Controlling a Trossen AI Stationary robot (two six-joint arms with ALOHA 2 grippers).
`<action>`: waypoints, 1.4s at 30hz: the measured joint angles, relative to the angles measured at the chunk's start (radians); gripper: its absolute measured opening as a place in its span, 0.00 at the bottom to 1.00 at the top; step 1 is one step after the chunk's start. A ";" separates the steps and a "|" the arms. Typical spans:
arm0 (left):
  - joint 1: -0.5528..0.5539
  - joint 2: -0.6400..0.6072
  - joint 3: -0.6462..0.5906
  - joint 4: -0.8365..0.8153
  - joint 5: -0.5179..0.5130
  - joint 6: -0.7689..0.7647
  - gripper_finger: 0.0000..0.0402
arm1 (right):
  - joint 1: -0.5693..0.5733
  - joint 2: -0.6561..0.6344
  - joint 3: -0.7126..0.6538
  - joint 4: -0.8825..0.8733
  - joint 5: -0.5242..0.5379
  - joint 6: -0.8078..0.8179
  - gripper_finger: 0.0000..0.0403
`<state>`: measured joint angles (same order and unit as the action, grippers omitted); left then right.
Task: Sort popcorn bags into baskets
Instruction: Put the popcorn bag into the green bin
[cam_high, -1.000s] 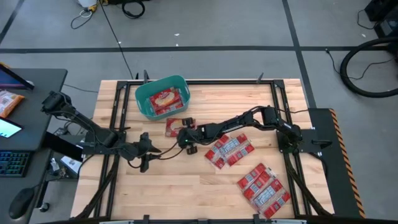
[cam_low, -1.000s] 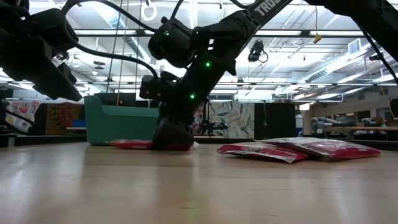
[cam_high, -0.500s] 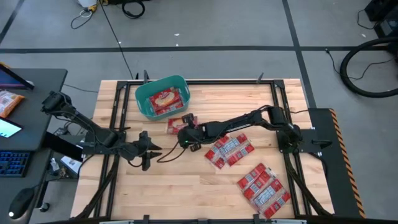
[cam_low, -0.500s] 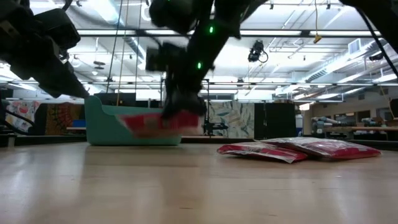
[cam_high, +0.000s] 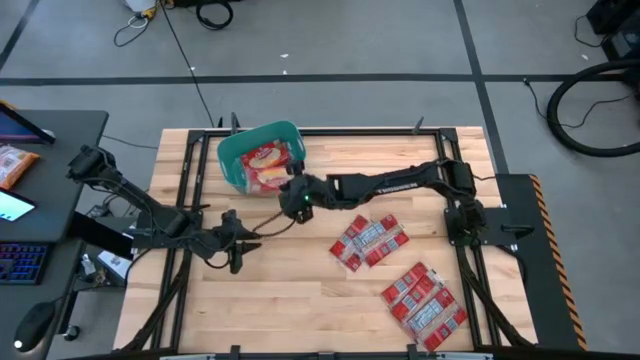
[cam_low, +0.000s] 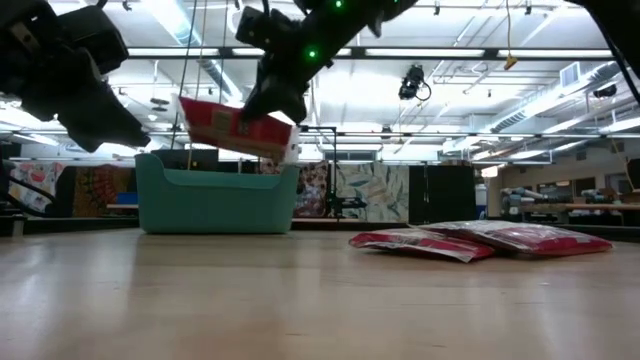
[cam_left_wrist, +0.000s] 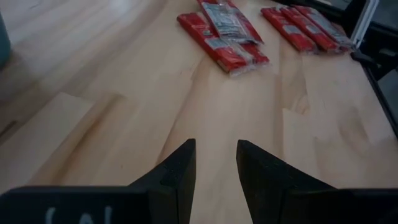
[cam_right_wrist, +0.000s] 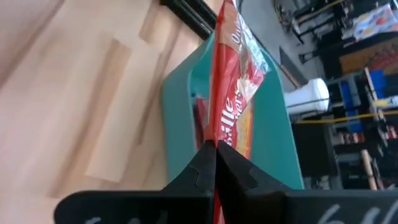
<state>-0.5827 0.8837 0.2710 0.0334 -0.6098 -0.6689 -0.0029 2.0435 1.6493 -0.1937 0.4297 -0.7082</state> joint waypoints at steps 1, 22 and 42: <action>0.000 0.000 0.000 0.005 0.000 0.004 0.30 | -0.011 0.011 0.000 0.021 -0.020 -0.014 0.02; 0.000 0.000 0.000 0.018 -0.023 0.052 0.30 | -0.219 0.131 0.078 0.277 -0.269 -0.297 0.05; 0.001 0.000 0.000 0.012 -0.022 0.055 0.30 | -0.198 0.131 0.121 0.089 -0.169 -0.174 0.33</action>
<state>-0.5819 0.8837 0.2707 0.0452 -0.6319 -0.6144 -0.2012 2.1746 1.7703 -0.1046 0.2611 -0.8825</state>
